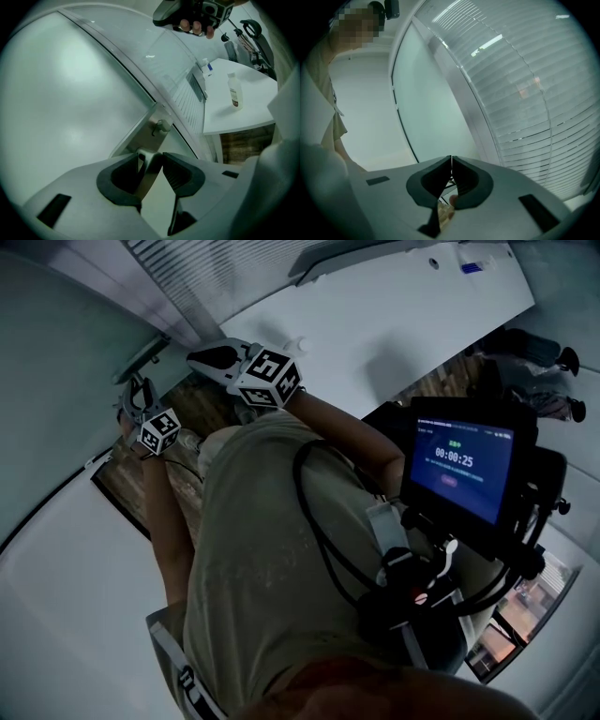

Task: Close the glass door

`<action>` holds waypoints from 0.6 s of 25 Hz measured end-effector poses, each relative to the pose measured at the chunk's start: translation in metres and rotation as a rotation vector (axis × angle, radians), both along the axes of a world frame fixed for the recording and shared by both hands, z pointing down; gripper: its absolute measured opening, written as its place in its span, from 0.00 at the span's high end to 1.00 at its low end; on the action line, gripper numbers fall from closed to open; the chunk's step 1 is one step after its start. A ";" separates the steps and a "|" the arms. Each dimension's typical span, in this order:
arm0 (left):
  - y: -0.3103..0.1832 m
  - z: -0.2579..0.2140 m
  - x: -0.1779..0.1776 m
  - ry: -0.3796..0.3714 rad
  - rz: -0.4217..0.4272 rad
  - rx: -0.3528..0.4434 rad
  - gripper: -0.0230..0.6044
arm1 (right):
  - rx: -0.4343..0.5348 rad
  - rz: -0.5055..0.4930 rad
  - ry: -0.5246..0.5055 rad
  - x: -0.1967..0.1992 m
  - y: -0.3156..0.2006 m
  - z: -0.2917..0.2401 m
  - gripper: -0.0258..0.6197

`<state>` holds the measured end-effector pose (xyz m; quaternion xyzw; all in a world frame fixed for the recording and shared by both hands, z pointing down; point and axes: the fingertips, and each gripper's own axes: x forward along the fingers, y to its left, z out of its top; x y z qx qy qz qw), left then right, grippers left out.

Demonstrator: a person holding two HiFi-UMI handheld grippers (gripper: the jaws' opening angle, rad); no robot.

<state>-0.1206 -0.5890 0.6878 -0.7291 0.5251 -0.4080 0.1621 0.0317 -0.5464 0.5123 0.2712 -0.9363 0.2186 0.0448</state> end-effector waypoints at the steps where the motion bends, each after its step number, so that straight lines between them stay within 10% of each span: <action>1: 0.000 -0.001 0.001 0.000 0.001 0.003 0.68 | -0.001 -0.001 0.002 0.000 0.000 0.001 0.94; 15: -0.003 -0.001 0.002 0.009 -0.009 0.009 0.68 | -0.005 -0.007 0.004 -0.001 0.002 0.003 0.94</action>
